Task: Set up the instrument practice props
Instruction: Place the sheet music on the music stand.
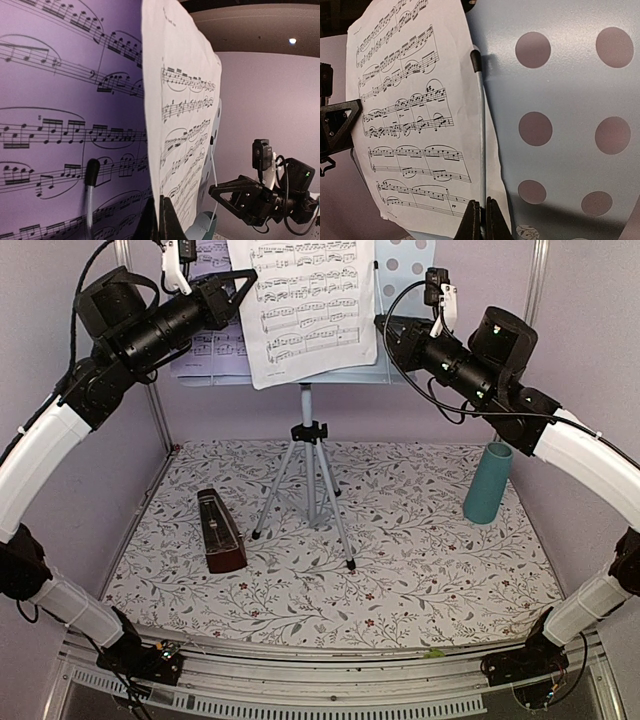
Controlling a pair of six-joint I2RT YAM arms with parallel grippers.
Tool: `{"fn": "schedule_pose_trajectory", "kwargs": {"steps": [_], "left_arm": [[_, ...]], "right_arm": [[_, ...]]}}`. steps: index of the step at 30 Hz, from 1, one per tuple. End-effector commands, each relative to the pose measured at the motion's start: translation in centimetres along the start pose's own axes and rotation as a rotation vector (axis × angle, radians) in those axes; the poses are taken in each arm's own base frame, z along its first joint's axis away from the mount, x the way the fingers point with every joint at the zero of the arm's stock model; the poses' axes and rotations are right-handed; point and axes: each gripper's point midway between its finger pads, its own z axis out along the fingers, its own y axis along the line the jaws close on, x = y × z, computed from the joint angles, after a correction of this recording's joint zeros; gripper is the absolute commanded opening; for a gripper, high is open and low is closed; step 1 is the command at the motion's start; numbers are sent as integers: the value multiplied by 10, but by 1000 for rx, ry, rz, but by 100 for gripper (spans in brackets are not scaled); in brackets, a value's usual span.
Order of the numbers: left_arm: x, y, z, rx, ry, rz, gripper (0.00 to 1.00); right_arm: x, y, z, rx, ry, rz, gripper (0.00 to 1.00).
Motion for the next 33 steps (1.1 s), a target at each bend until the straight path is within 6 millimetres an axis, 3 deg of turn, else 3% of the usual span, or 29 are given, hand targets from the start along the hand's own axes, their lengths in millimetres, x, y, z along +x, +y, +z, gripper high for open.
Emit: {"fn": "schedule_pose_trajectory", "kwargs": {"steps": [1,6,20,29,33], "left_arm": [[-3,1,3,11,-25,-18,0],[2,-1,7,31,-15,-11,0],[8,-35,28,187,30,73,0],[-1,-34,5,140,-21,93,0],[-2,-41,6,148,-12,126,0]], "right_arm": [[-23,0,-1,20,-64,-7,0],[-22,5,1,3,-59,-15,0],[-15,16,9,-25,-17,-37,0],[-9,17,12,-20,-6,-36,0],[-8,18,15,-22,-2,-35,0]]}}
